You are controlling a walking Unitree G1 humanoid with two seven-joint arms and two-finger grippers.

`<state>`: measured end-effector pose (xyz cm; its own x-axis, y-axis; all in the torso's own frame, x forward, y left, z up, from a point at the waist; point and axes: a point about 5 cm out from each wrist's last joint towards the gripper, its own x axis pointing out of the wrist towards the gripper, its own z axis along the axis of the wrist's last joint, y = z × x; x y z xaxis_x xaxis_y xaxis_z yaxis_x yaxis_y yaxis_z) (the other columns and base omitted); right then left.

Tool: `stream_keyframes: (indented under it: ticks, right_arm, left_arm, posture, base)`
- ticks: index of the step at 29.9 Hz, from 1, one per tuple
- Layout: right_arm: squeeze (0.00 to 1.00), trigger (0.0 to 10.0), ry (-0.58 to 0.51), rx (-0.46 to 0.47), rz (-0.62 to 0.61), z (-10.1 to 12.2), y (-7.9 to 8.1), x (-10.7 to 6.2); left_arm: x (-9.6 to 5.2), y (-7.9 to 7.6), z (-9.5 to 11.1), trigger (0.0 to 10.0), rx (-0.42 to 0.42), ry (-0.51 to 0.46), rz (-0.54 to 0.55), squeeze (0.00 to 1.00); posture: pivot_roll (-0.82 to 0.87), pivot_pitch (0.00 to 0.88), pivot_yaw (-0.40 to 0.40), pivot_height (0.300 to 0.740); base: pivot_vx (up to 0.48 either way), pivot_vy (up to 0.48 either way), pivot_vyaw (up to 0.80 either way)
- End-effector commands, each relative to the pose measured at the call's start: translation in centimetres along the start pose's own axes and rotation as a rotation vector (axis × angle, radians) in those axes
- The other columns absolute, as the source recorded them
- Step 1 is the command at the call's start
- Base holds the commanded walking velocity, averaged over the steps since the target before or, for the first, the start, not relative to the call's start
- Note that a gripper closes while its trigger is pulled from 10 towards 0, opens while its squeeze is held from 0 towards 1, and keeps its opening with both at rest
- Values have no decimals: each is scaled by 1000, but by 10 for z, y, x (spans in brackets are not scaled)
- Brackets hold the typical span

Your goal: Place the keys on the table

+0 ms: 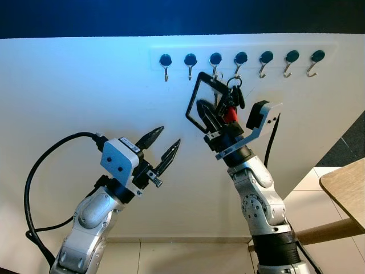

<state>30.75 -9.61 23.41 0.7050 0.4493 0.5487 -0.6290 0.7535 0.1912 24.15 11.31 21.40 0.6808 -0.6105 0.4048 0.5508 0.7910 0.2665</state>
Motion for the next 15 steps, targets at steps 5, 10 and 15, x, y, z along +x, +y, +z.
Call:
stream_keyframes:
  ticks: [5, 10, 15]
  right_arm:
    - [0, 0, -69, 22, 45, 19, 12, 10]
    - [0, 0, -84, 30, 71, 23, 18, 12]
    - [0, 0, -91, 17, 154, 24, 35, 14]
  left_arm:
    - [1, -4, -3, 10000, 4, 12, -24, 0]
    - [0, -5, -3, 10000, 6, 13, -28, 0]
    - [-1, -5, -2, 10000, 9, 13, -28, 0]
  posture:
    - [33, 92, 36, 740]
    - [36, 95, 34, 740]
    - [39, 98, 31, 740]
  base:
    - [0, 0, 0]
    - [0, 0, 0]
    - [0, 0, 0]
